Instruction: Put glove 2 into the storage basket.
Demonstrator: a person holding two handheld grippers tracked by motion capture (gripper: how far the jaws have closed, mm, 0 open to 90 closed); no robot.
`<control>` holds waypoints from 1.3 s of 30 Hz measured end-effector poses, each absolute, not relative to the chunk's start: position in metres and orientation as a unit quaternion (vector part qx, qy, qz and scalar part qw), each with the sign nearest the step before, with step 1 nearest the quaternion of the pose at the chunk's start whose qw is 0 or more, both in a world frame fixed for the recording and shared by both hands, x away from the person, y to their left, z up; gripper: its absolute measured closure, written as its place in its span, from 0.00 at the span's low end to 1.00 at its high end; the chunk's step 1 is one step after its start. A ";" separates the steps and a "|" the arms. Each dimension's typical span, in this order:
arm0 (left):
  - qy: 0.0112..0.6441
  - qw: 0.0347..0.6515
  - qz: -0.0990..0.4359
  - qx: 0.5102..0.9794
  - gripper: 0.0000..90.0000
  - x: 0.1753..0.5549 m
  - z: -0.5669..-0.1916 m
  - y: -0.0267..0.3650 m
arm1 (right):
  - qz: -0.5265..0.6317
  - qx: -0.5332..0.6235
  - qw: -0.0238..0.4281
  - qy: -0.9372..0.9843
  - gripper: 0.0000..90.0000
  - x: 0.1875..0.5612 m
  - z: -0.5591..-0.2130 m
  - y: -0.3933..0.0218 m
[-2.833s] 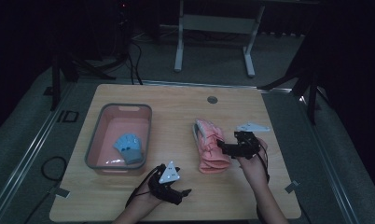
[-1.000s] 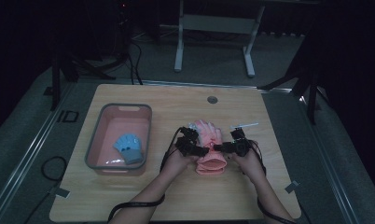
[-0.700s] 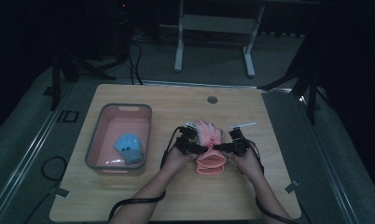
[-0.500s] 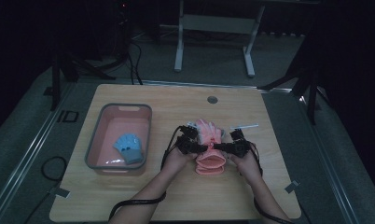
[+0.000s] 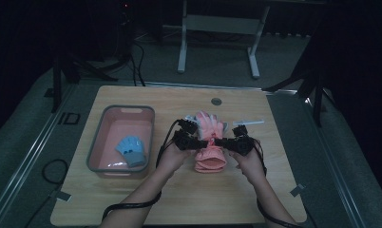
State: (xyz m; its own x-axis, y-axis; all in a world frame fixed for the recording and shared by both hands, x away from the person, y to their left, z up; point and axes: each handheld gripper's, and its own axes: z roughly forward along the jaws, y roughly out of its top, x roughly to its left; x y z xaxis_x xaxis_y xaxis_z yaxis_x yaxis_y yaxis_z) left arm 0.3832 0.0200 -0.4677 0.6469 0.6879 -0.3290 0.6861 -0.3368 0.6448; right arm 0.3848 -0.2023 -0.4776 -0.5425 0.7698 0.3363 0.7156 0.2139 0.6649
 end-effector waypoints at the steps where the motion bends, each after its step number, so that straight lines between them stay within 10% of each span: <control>1: 0.419 0.393 0.003 0.818 0.78 0.382 -0.464 0.023 | 0.408 0.476 0.033 0.778 0.87 0.384 -0.474 -0.200; 39: 0.453 0.386 0.046 0.802 0.78 0.359 -0.398 0.155 | 0.445 0.414 0.018 0.794 0.87 0.386 -0.416 -0.070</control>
State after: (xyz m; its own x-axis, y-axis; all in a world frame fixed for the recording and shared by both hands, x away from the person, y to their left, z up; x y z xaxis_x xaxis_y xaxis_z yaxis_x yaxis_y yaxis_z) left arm 0.3593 0.1554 -0.3978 0.5848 0.7626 -0.2765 0.6916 -0.2907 0.6612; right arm 0.3858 -0.0696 -0.4160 -0.6566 0.6736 0.3394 0.6407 0.2608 0.7221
